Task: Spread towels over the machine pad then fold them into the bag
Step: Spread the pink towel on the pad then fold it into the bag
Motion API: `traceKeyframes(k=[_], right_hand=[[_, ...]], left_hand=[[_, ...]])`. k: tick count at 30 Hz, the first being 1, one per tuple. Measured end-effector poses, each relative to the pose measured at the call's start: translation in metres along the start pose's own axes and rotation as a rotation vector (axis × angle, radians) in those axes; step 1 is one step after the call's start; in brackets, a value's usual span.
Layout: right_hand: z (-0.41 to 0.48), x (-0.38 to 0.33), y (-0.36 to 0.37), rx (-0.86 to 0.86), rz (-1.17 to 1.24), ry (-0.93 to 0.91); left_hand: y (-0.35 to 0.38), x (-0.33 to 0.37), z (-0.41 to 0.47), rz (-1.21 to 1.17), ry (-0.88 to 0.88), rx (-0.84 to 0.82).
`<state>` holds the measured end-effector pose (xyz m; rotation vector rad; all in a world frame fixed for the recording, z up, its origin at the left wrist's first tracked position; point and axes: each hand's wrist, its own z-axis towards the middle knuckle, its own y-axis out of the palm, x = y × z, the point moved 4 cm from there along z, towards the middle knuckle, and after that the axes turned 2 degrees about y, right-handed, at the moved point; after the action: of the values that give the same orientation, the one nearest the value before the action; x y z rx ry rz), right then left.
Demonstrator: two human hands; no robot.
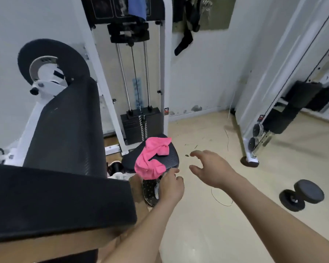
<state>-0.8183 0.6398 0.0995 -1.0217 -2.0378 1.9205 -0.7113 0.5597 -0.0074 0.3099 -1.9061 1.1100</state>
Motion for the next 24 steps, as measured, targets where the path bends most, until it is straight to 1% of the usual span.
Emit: traceKeyframes(k=[5,8,11,14,17,18,19,21,23,24], right_hand=[[0.079,0.009,0.025,-0.184,-0.206,-0.161],[0.128,0.018,0.049,-0.291,-0.270,-0.252],[0.182,0.036,0.076,-0.376,-0.280,-0.345],[0.239,0.057,0.103,-0.454,-0.219,-0.418],[0.286,0.076,0.129,-0.562,-0.091,-0.410],[0.299,0.079,0.135,-0.605,-0.017,-0.391],[0.310,0.080,0.140,-0.650,0.064,-0.354],[0.330,0.079,0.149,-0.750,0.216,-0.245],[0.349,0.074,0.163,-0.851,0.373,-0.101],[0.357,0.073,0.171,-0.878,0.447,-0.018]], left_hand=[[0.001,-0.025,0.044,0.033,-0.158,0.100],[0.009,-0.043,0.077,0.029,-0.250,0.182],[0.028,-0.059,0.118,0.071,-0.311,0.203],[0.051,-0.072,0.161,0.134,-0.363,0.204],[0.069,-0.095,0.198,0.151,-0.445,0.160],[0.073,-0.104,0.206,0.152,-0.488,0.144],[0.074,-0.108,0.215,0.197,-0.486,0.133],[0.071,-0.112,0.229,0.326,-0.486,0.115],[0.070,-0.123,0.245,0.374,-0.539,0.084],[0.070,-0.130,0.251,0.345,-0.583,0.079]])
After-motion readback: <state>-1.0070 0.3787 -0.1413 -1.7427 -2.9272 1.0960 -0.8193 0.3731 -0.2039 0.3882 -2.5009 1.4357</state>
